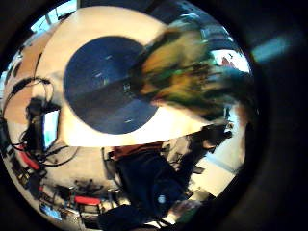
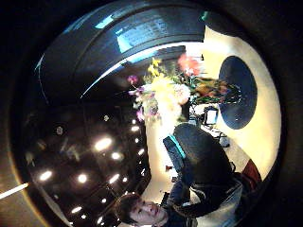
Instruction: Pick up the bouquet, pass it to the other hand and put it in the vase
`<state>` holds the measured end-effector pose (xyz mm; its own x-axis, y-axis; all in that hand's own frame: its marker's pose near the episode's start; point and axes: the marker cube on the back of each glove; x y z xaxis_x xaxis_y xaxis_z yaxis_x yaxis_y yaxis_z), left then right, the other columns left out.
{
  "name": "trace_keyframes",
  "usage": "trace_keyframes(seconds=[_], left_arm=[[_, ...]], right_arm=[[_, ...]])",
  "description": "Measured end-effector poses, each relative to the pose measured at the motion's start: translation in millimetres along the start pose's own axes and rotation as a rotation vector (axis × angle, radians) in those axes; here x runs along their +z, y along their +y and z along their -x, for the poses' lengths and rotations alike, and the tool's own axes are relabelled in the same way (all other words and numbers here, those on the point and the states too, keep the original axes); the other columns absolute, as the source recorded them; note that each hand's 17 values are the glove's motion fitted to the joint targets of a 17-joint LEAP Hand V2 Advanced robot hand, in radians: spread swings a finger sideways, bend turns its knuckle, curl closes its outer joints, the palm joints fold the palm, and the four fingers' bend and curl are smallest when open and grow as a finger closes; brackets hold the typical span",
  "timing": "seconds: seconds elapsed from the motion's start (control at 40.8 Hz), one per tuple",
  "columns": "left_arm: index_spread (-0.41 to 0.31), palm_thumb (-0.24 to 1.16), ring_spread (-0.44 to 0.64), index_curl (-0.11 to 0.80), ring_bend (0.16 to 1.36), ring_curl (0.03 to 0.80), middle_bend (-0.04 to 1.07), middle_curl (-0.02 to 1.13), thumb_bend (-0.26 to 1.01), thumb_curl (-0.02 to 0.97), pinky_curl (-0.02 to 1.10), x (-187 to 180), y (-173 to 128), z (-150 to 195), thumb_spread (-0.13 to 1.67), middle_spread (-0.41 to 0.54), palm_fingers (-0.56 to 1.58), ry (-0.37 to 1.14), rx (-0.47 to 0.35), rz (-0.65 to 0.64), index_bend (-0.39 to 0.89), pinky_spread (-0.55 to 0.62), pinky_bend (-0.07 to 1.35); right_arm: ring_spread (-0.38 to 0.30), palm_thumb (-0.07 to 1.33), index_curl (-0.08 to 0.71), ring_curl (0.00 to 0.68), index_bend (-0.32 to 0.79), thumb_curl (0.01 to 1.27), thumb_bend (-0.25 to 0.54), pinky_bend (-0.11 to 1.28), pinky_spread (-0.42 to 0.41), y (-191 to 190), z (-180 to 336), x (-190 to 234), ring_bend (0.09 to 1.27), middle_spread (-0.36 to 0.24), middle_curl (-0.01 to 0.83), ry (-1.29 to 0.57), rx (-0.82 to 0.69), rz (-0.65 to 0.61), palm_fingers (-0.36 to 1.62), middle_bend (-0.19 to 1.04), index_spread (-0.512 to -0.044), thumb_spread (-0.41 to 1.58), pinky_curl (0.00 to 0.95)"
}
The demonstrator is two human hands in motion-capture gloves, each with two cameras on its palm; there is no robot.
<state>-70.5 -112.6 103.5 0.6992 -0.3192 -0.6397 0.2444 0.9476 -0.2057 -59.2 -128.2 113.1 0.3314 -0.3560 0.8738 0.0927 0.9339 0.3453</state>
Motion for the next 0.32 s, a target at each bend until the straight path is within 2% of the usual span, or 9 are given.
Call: trace_keyframes(seconds=[0.049,0.123,0.221,0.319], left_arm=[[-0.024,0.52,0.11,0.515,0.62,0.414,0.30,0.48,-0.05,0.432,0.46,1.5,9.8,16.0,0.90,0.047,-0.24,-0.034,0.000,0.012,0.06,0.16,0.44],[0.030,0.52,0.21,0.456,0.59,0.354,0.22,0.40,-0.04,0.423,0.41,-5.7,17.1,25.9,0.90,0.135,-0.20,-0.072,0.017,0.001,0.04,0.27,0.42],[0.075,0.53,0.30,0.388,0.59,0.326,0.18,0.35,-0.03,0.412,0.38,-20.4,26.1,26.5,0.90,0.210,-0.19,-0.105,0.035,-0.026,0.02,0.36,0.42],[0.101,0.53,0.36,0.335,0.59,0.314,0.18,0.34,-0.03,0.403,0.37,-27.5,24.8,30.8,0.90,0.261,-0.19,-0.101,0.035,-0.049,0.03,0.42,0.42]], right_arm=[[-0.032,0.57,0.323,0.316,0.18,0.31,-0.020,0.34,0.113,15.0,1.4,-4.2,0.29,-0.100,0.306,-0.012,0.066,-0.036,0.25,0.17,-0.398,1.07,0.338],[-0.030,0.58,0.332,0.313,0.19,0.31,-0.015,0.33,0.113,19.9,-8.7,-8.7,0.28,-0.099,0.302,-0.041,0.058,-0.067,0.26,0.16,-0.392,1.07,0.335],[-0.028,0.60,0.340,0.309,0.20,0.31,-0.011,0.32,0.113,5.5,-34.0,-16.7,0.27,-0.093,0.296,0.035,-0.040,-0.150,0.27,0.16,-0.392,1.08,0.334],[-0.027,0.61,0.347,0.309,0.20,0.32,-0.016,0.31,0.113,4.7,-30.2,-13.4,0.27,-0.087,0.291,-0.039,-0.017,-0.117,0.28,0.16,-0.385,1.09,0.333]])
